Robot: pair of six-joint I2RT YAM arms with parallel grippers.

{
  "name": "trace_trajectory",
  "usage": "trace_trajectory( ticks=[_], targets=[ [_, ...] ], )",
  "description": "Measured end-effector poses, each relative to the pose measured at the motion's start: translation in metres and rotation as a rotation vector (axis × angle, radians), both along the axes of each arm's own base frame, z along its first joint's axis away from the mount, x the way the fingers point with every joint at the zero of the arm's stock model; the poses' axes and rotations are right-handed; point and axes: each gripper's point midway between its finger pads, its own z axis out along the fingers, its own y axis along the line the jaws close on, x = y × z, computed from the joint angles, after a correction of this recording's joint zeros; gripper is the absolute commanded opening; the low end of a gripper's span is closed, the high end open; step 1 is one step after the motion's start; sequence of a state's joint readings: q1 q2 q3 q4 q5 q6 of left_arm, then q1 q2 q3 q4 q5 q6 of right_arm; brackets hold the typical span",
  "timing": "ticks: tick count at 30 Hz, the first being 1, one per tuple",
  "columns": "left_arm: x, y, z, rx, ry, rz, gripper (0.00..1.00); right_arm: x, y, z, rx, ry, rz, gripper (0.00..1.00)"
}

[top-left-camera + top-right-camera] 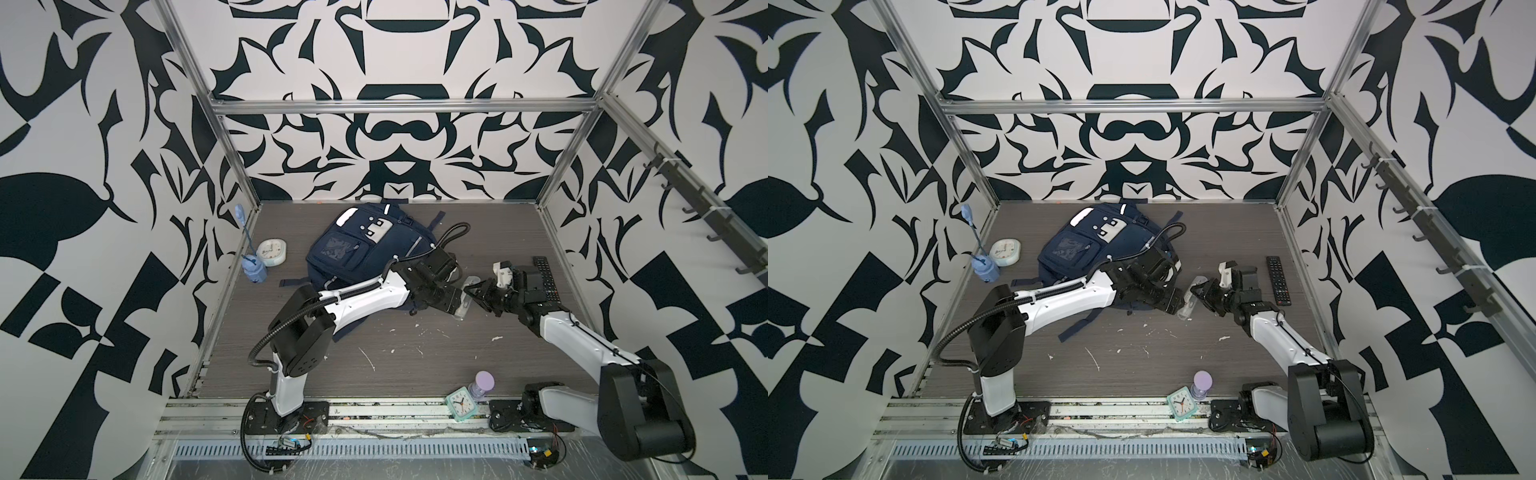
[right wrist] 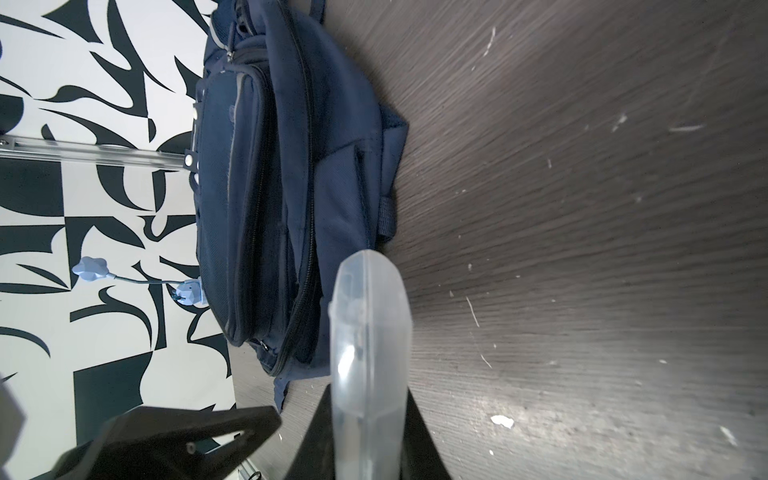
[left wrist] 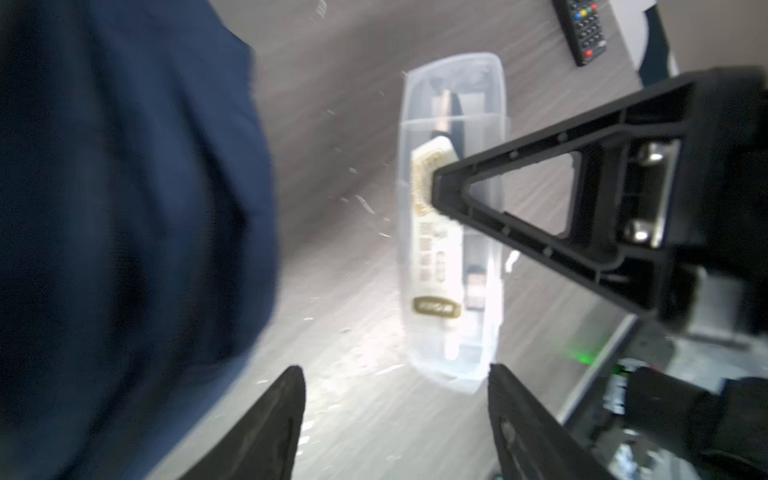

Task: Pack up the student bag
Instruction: 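Lift the pen case with the left gripper while the right gripper approaches it, then grasp the clear pen case with the right gripper while the left gripper releases it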

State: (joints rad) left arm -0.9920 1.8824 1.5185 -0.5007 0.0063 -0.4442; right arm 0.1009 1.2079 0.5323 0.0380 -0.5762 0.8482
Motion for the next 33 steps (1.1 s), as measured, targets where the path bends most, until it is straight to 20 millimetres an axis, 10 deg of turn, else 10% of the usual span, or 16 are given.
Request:
trace_trajectory(
  ticks=[10,19,33],
  targets=[
    [0.051,0.051,0.011,0.281,-0.241,0.061,0.68,0.01,0.007,0.008,0.013,-0.02,0.01,0.1],
    [0.076,0.076,-0.034,0.5,-0.253,0.077,0.64,0.008,0.016,0.011,0.015,-0.032,0.039,0.08],
    [0.093,0.093,-0.045,0.61,-0.292,0.115,0.26,0.005,0.026,0.008,0.012,-0.027,0.071,0.07]
  ],
)
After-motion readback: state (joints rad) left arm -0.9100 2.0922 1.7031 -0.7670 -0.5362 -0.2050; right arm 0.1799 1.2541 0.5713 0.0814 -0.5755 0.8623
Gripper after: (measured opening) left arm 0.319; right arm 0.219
